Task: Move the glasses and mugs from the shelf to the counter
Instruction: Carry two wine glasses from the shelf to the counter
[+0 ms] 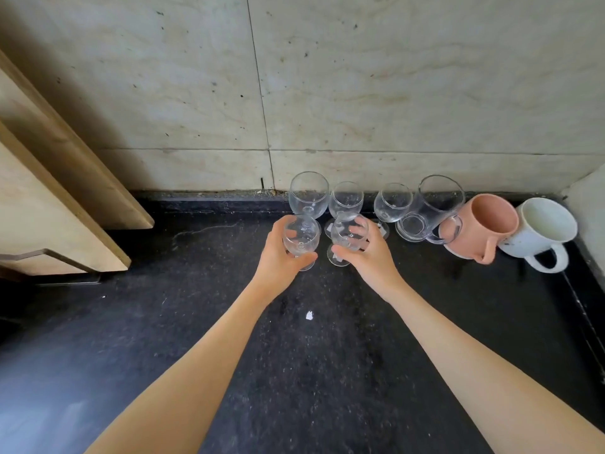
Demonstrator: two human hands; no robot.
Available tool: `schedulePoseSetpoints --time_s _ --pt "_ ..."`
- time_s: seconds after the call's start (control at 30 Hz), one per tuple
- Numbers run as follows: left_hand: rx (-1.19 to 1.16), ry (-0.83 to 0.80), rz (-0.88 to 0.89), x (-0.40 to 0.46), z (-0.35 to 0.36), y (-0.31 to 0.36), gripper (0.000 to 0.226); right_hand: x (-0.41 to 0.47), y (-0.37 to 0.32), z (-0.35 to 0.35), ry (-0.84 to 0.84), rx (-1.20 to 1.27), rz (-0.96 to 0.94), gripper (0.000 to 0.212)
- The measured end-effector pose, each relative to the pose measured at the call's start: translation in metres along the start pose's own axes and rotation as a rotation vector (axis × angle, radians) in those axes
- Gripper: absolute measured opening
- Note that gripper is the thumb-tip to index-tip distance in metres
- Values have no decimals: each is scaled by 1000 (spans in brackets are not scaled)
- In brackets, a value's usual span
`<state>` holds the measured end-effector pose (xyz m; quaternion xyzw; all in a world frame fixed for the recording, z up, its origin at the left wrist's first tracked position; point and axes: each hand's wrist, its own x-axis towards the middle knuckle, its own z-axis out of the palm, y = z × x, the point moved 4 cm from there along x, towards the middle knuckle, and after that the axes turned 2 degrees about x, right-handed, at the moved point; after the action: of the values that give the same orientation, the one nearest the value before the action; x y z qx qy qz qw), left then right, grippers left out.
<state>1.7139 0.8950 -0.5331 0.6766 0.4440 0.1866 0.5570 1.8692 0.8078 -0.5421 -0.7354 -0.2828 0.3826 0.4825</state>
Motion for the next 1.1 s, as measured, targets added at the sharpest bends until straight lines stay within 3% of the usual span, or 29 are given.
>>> schedulePoseSetpoints --time_s 0.47,0.6,0.73,0.83,0.93,1.1 --pt "-90 28 -1 5 6 -4 66 -3 6 2 -26 9 35 88" --pt "-43 -12 -148 -8 6 -10 106 -21 12 -6 -18 -47 119 92" --pt "85 -28 -232 -36 -6 -13 106 -47 4 -25 18 -171 147 88" --pt "189 -32 -151 -59 -27 5 106 -67 -32 -43 48 -319 24 87" --pt "459 17 21 -77 -58 45 102 -89 -85 -48 44 -541 -221 87" --pt "789 315 256 -126 -124 128 79 -127 -184 -31 78 -930 -617 85"
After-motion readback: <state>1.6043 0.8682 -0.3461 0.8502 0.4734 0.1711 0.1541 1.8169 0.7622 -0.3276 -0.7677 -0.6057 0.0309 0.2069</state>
